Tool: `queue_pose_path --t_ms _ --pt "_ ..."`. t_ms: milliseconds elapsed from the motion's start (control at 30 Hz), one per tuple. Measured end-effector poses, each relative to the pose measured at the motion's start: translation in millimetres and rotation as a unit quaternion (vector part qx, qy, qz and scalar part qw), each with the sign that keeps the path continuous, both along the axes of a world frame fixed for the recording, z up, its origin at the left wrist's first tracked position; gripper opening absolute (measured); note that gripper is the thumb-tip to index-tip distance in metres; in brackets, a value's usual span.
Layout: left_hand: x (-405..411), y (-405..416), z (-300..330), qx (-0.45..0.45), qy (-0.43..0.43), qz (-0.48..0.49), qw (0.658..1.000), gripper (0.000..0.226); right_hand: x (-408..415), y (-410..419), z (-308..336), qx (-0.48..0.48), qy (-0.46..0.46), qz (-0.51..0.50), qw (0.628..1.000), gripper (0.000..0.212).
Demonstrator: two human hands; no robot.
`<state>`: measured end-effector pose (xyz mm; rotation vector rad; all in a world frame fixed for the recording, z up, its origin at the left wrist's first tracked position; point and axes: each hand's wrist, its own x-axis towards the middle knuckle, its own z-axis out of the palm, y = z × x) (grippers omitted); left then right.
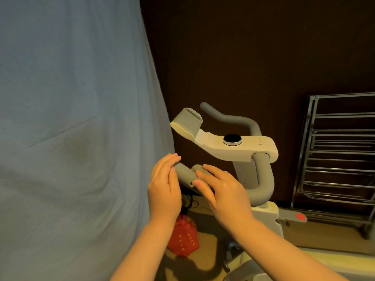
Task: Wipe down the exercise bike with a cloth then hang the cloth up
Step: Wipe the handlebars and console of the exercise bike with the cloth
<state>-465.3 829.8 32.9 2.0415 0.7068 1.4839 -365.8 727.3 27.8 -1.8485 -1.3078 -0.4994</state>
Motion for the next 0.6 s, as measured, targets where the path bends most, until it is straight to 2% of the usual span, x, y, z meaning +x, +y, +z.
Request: queue_pose_path --t_ms 133,200,333,400,467,533,600 --pt "11 -7 1 -0.006 -0.049 0.037 0.998 0.035 -4 21 13 -0.007 0.057 -0.009 0.998 0.043" --pt "13 -10 1 -0.016 -0.057 0.039 0.997 0.035 -3 18 10 -0.014 0.066 0.022 0.997 0.032" --pt "3 -5 0 0.0 -0.022 0.006 1.0 0.034 8 -9 -1 -0.054 0.005 0.029 0.998 0.048" --pt "4 -2 0 0.004 -0.017 0.008 1.0 0.034 0 0 3 -0.092 0.062 0.023 0.994 0.056" --pt "6 -3 -2 -0.001 -0.021 0.015 1.0 0.036 -15 16 14 -0.074 0.115 0.021 0.99 0.054" --pt "7 -3 -2 0.004 -0.023 0.015 1.0 0.037 -27 31 21 -0.041 0.116 0.037 0.992 0.049" --pt "5 -1 -2 0.01 -0.017 0.001 1.0 0.036 -27 30 20 -0.054 0.097 0.07 0.991 0.048"
